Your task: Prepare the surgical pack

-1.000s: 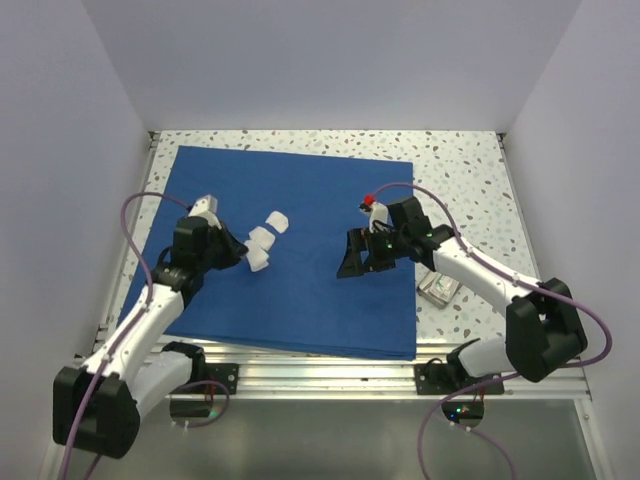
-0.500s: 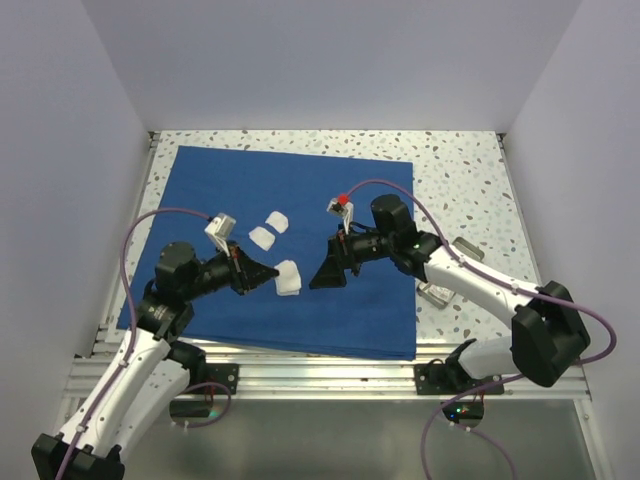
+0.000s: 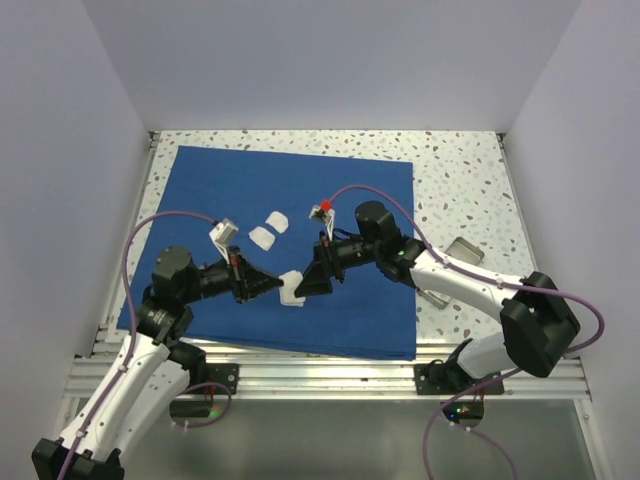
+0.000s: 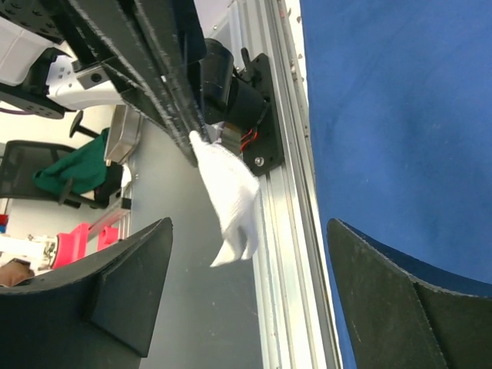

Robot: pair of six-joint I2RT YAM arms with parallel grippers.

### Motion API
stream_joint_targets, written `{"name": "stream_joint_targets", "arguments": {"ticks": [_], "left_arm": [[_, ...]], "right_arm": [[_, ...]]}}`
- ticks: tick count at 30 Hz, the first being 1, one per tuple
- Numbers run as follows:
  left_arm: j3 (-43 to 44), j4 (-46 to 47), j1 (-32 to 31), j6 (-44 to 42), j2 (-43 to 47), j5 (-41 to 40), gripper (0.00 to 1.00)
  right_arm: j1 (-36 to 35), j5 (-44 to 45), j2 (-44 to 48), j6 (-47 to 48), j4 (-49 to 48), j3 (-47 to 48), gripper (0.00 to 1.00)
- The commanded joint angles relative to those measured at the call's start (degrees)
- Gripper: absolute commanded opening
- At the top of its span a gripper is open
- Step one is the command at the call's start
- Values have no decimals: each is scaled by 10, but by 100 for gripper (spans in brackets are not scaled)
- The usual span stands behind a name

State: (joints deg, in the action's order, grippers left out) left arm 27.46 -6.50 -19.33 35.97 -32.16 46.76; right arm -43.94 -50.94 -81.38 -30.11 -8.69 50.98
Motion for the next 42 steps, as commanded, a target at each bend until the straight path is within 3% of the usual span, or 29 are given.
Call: {"name": "stream_joint_targets", "arguments": {"ticks": [1, 4, 7, 9, 10, 11, 14, 17, 18, 20, 23, 26, 30, 33, 37, 42], "left_arm": [[3, 44, -5, 11, 8, 31, 0], [4, 43, -6, 8, 3, 31, 0], [1, 46, -6, 7, -2, 30, 0], [0, 48, -7, 6, -5, 29, 0], [0, 48, -7, 4, -11, 27, 0], [1, 48, -7, 2, -13, 25, 0], [8, 47, -7, -4, -29, 13, 0], [22, 38, -7, -5, -48, -39, 29], [36, 20, -7, -8, -54, -60, 40], [54, -4, -7, -19, -74, -129, 47], [92, -59, -7, -34, -112, -207, 51], [116, -90, -6, -34, -150, -264, 53], [121, -86, -6, -30, -203, -267, 55], [103, -58, -6, -16, -221, -249, 57], [90, -38, -6, -19, -234, -231, 59], [106, -52, -6, -44, -258, -217, 59]], "right_arm": [[-10, -14, -14, -24, -56, 10, 82], [-13, -16, -18, -42, -89, 6, 78], [-14, -22, -21, -56, -110, 3, 68], [-14, -28, -22, -59, -118, -1, 56], [-14, -29, -24, -63, -125, -5, 48], [-14, -28, -24, -64, -125, -7, 26], [-14, -26, -31, -59, -110, -7, 0], [-14, 6, -26, -34, -59, -4, 0], [-10, 23, -22, -22, -1, 3, 0], [1, 83, -4, 9, 51, 7, 0], [52, 158, 21, 24, 144, 3, 0], [151, 202, 57, 22, 228, -12, 0], [298, 291, 91, 76, 396, 1, 0], [407, 319, 79, 115, 465, 2, 0], [488, 377, 103, 102, 457, -25, 0], [548, 372, 76, 102, 459, -26, 0]]}}
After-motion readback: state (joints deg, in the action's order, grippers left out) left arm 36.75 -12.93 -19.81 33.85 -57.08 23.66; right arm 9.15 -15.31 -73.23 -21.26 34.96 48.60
